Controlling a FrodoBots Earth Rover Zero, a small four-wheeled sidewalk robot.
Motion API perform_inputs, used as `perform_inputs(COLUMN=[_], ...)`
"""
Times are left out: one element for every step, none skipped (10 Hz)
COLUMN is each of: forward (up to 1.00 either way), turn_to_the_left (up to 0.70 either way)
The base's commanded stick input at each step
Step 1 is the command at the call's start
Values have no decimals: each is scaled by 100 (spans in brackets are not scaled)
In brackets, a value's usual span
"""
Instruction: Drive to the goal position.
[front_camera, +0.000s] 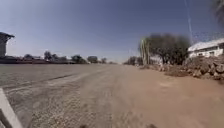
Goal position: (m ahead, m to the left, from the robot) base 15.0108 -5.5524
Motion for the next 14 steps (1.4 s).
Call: perform_inputs(forward=[70,70,70,70,70,70,70,70,70,70,70,70,70,70], turn_to_the_left=[0,0,0,0,0,0,0,0,0,0,0,0,0,0])
